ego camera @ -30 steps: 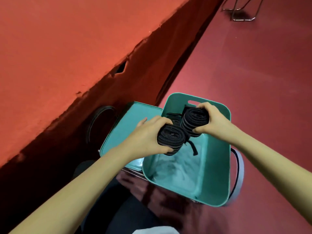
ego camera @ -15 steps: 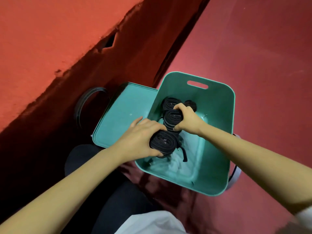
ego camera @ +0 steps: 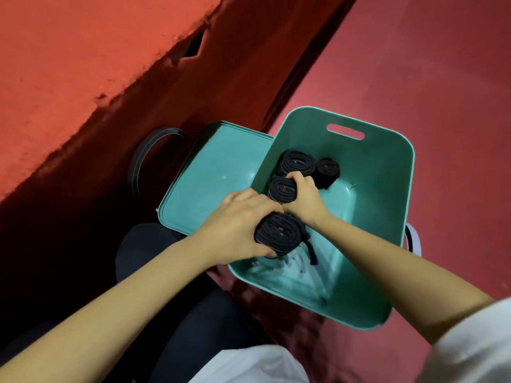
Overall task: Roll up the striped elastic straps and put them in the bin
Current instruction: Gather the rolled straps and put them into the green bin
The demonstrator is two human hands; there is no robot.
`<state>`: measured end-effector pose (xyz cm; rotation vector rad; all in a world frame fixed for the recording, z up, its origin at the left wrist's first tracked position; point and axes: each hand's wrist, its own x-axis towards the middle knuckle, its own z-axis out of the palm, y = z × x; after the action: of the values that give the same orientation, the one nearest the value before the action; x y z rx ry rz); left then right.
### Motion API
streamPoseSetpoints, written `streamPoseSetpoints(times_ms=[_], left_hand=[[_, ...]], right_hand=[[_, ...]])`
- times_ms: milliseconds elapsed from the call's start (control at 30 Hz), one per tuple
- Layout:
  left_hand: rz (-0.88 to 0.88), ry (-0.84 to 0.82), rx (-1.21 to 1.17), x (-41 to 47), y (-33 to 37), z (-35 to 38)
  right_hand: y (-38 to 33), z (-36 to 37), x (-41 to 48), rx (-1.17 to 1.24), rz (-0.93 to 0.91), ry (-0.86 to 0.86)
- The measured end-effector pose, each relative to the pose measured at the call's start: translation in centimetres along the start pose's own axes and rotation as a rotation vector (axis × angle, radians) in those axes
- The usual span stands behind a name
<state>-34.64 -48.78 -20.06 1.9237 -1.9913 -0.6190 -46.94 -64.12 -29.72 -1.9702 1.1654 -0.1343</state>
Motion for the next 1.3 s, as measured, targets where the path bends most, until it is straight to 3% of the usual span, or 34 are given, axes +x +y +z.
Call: streamPoseSetpoints(times_ms=[200,500,800,967,1100,1300], left_hand=[[-0.008,-0.004,-0.014,0.1,0.1,0.2],[-0.018,-0.003,-0.028,0.1,0.5,0.2],[-0.025,0.012,0.004,0.2,0.0,0.1],[-0.082,-0.067,0.070,0.9,1.1,-0.3],[-0.126,-0.026,0.065,2.0,2.2,-0.6],[-0.089,0.054,-0.011,3.5,3.9,-0.4]], right_hand=[[0.3,-0.3,-0.3,0.140,0.003,0.014],[0.6,-0.6,-0.4,0.148,-0.004,0.095],[-1.6,-4.9,-1.1,-0.081,0.144,-0.190],[-4.0,-9.6,-5.1,0.019,0.082,-0.323],[-5.4,-11.7,-9.0,0.134,0.016,-0.553],[-5.1,-10.0,-10.1,0.045,-0.227,-0.399]])
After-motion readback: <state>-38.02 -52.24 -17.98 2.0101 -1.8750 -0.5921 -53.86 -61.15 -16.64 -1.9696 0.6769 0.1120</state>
